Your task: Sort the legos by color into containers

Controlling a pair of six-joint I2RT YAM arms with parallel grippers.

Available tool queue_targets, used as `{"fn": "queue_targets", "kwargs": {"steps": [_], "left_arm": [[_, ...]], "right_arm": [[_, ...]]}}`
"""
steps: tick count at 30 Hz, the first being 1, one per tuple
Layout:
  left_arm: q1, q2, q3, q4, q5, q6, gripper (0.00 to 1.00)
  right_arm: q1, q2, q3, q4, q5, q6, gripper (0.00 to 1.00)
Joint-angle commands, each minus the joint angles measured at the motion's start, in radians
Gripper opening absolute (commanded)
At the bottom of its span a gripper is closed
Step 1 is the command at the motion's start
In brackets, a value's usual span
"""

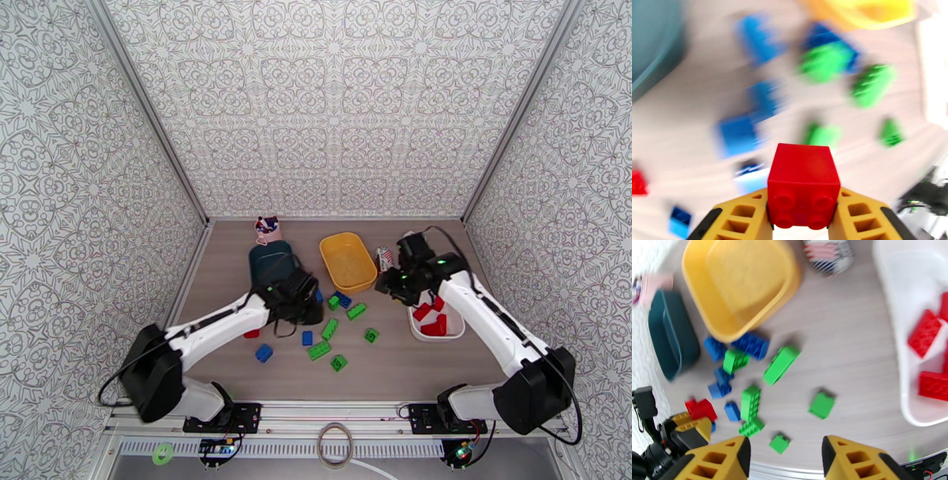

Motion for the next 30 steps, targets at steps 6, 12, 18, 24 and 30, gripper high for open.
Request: {"fn": "queue_targets", "kwargs": {"steps": [6, 12, 18, 24, 30], "left_arm": [[-0.151, 0.409, 0.503, 0.130, 0.361, -0.047, 0.38], [-0.209, 0.724, 0.915, 0.096, 0.481, -0.091, 0.39], [-0.221, 0.943, 1.206, 0.117, 0.537, -0.192, 0.56], [-0.213, 0.958, 1.238, 0.154, 0.521, -0.216, 0.71], [-0.201, 0.821, 1.140, 0.058, 0.396, -0.111, 0.68]], "right_arm": [[-0.190, -0.118, 0.065, -0.173, 0.070, -0.073, 0.50], [-0.256, -0.210, 0.084, -0.252, 0.107, -0.074, 0.51], [-0.267, -0.301, 0.047, -0.311, 0.112, -0.072, 0.52], [-0.269, -0.338, 0.049, -0.355, 0.119, -0.100, 0.54], [-0.269, -0.327, 0.041, -0.281, 0.045, -0.090, 0.54]]}}
